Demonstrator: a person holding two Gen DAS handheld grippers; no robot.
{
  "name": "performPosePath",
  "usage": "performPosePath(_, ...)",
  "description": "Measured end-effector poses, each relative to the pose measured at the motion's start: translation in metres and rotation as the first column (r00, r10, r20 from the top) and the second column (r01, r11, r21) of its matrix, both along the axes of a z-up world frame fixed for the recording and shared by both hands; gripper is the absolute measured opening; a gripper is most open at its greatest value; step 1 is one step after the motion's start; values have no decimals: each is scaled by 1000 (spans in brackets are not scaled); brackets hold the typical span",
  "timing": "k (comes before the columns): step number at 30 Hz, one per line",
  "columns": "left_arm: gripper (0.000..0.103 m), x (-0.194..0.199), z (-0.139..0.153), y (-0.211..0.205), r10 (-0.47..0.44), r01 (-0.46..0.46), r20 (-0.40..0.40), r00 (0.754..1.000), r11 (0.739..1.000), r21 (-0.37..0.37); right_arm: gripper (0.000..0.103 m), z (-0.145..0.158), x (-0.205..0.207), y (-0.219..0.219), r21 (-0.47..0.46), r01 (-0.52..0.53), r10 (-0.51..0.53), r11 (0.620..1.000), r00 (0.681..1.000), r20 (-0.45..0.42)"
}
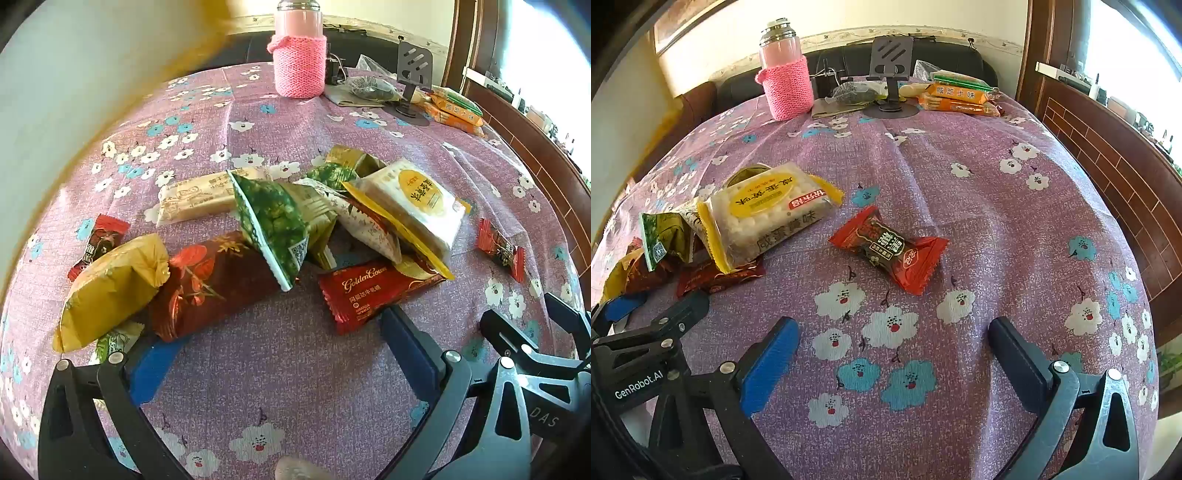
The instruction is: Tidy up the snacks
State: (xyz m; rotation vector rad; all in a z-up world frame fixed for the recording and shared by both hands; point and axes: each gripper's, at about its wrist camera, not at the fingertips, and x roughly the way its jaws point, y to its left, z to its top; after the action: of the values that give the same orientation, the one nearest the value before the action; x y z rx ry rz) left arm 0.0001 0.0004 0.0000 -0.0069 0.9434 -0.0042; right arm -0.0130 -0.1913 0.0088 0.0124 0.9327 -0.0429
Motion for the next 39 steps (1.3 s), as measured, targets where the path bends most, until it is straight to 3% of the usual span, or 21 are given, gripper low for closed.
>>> performPosePath(39,103,-4,1,1,-36,36,0,999,999,5,103,0,1,0,9,0,0,1000,1000,-7)
